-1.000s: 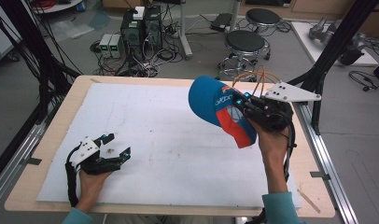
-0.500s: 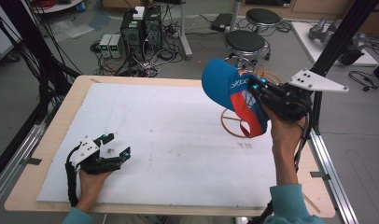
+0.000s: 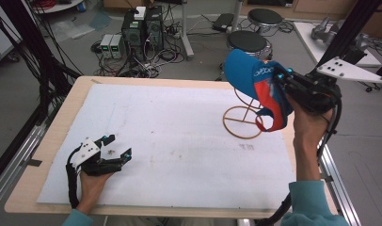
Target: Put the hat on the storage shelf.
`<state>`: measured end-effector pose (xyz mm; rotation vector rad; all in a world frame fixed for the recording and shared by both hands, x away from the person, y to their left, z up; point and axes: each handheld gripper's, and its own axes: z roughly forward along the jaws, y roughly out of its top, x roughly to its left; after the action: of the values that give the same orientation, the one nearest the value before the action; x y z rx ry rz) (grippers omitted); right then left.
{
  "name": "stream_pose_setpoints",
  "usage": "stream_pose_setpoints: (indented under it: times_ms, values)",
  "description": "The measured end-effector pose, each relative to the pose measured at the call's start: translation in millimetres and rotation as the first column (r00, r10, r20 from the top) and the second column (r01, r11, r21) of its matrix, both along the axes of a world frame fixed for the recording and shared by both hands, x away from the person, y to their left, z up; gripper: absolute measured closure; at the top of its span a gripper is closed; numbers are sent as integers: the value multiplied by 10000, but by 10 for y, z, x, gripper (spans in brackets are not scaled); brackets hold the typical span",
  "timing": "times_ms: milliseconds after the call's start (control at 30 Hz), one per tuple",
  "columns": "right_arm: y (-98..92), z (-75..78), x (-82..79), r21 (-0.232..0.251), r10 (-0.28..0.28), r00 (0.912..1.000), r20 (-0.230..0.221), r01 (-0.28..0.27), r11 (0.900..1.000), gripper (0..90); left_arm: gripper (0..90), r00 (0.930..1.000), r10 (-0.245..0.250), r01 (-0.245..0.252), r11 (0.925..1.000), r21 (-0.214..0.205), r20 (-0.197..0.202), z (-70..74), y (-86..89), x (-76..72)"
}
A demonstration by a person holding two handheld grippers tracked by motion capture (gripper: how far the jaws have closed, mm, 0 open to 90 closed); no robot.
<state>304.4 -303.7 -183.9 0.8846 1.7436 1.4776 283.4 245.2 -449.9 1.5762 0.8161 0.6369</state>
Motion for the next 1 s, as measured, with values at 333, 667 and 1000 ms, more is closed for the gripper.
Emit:
stream_pose_setpoints:
  times_ms: [333,667,1000]
  values:
    - [-249,123,46,-13,-951,9954,79,951,9955,886,133,10000,-10,10,10000,1,-4,0,2,1]
    - [-404,4,295,129,-1657,9856,-339,1662,9860,886,132,10000,-37,37,10000,10,-4,0,3,0]
    - [-394,-176,494,-124,-1996,9782,-567,1992,9799,886,132,10000,-69,69,10000,43,31,0,0,-5]
